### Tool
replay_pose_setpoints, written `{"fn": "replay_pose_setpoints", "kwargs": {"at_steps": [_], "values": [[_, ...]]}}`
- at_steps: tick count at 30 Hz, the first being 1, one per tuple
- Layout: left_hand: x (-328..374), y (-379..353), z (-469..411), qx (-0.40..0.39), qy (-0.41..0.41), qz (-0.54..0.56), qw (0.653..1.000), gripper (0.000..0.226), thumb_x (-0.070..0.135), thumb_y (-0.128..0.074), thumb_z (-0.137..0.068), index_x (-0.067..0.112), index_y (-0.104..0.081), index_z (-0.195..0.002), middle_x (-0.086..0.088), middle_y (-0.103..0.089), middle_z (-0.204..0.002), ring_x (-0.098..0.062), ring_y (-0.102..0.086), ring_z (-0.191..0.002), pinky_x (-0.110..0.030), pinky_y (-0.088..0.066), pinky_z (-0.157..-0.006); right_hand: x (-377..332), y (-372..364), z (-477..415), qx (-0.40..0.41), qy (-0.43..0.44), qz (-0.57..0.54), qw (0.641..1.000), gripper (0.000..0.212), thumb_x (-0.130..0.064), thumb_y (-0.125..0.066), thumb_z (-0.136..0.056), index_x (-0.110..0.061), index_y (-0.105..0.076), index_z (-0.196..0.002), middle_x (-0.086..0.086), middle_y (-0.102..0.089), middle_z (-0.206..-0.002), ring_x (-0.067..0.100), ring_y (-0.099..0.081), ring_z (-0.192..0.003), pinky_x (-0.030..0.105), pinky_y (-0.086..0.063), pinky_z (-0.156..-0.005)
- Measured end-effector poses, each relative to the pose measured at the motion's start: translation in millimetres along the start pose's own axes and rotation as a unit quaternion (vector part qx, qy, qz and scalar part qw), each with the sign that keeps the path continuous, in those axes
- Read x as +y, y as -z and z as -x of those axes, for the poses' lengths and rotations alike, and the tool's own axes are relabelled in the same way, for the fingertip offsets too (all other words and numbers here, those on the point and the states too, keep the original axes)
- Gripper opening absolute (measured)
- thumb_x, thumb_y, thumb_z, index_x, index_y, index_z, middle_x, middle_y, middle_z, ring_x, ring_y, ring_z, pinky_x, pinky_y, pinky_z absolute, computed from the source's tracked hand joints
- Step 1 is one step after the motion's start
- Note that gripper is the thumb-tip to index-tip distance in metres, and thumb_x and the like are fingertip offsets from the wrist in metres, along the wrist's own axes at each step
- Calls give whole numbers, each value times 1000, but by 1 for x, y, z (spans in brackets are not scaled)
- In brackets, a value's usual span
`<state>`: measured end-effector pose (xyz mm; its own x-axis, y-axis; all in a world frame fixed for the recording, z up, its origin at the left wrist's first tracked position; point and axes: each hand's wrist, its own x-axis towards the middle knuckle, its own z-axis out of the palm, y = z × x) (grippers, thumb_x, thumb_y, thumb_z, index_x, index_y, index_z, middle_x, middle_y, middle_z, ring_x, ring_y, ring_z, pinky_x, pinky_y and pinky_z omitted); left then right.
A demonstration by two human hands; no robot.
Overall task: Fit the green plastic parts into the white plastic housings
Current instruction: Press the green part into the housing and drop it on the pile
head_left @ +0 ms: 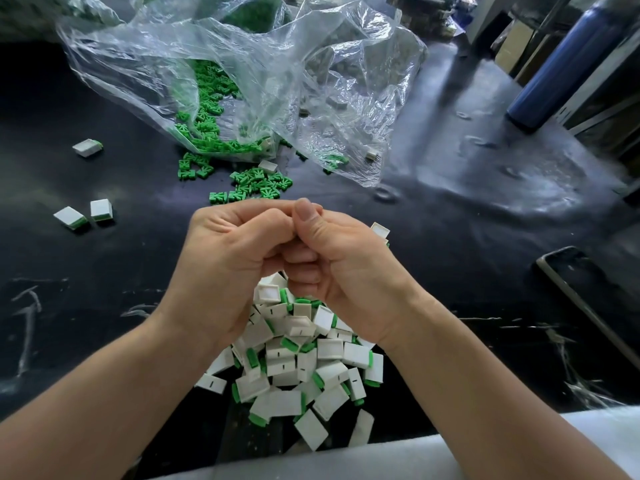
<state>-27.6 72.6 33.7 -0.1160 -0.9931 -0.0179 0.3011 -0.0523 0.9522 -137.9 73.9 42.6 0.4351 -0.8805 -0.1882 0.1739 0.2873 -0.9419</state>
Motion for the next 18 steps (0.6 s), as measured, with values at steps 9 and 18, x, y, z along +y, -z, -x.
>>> {"fn": "replay_pose_setpoints", "kwargs": {"at_steps": [9,18], "values": [[0,0,2,-1,1,10,1000,22,8,-53,-65,8,-75,-68,-15,-59,-53,-25,-52,-43,-26,-45,-40,1,-4,0,13,15,-4,1000,39,-25,-30,-99,-2,-60,-109,-7,-24,-53,4,-23,-45,16,-22,-43],[0,0,1,9,-7,13,1000,23,9,-54,-67,15,-76,-70,-13,-64,-58,-22,-57,-46,-26,-45,-41,3,-5,0,39,20,-13,999,39,-25,-31,-100,-15,-40,-63,-14,-38,-39,0,-32,-37,14,-29,-40]]}}
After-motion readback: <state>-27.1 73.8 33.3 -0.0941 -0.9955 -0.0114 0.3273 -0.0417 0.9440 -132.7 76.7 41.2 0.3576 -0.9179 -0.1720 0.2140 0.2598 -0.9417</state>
